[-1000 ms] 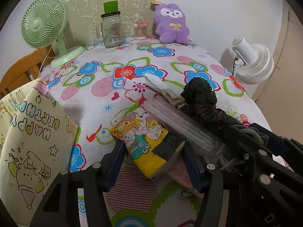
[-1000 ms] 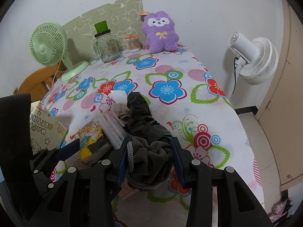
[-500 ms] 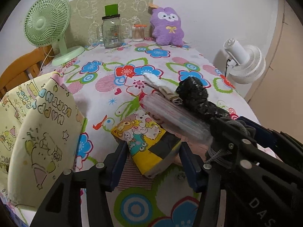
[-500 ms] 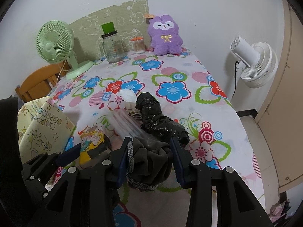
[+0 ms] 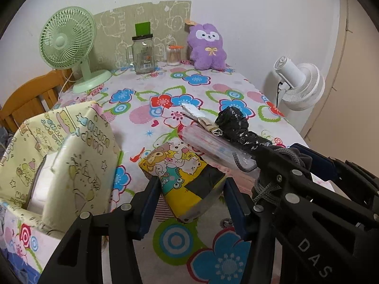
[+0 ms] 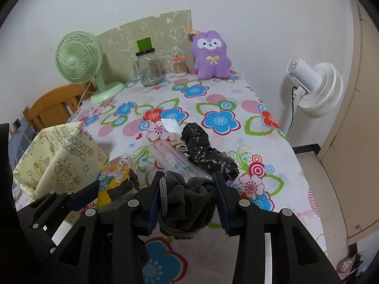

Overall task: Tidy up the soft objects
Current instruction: 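Lift the yellow pack with the left tool while the right tool lifts the grey fabric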

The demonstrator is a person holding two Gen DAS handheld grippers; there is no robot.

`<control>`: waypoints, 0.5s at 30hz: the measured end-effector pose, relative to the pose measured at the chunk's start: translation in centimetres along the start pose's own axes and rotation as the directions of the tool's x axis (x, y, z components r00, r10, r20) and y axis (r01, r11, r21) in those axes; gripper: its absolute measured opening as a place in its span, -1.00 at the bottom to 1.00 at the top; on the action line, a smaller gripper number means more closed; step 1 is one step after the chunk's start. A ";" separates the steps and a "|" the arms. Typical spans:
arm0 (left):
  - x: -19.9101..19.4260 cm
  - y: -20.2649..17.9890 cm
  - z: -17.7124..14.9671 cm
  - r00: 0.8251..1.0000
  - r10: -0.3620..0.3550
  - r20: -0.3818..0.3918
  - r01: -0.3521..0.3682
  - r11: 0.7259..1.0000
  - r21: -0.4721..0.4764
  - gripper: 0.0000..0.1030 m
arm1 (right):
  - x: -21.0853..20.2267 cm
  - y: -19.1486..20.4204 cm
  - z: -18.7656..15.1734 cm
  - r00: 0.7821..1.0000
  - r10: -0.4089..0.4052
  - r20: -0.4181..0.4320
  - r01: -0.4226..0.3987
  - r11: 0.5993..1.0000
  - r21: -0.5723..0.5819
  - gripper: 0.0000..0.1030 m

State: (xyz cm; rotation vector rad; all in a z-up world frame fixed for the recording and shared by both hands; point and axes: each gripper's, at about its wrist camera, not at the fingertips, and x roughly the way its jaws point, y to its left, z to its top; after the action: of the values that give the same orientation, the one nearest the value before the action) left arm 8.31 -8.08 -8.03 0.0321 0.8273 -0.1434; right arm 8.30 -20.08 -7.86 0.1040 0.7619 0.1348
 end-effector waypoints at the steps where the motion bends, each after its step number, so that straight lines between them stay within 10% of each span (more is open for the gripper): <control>1: -0.3 -0.1 0.0 1.000 0.000 0.005 0.000 1.000 0.002 0.09 | -0.2 0.0 0.0 1.000 -0.002 0.004 0.002 1.000 -0.001 -0.14; 15: -4.9 -0.7 0.7 0.996 0.005 0.086 -0.008 1.000 0.028 0.09 | -4.8 0.9 0.9 0.996 -0.007 0.090 0.008 1.000 -0.008 -0.14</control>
State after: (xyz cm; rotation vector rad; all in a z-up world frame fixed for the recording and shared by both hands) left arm 5.48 -8.31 -3.93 0.0552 0.7393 -0.1494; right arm 5.41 -19.99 -3.83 0.0991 0.6719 0.1254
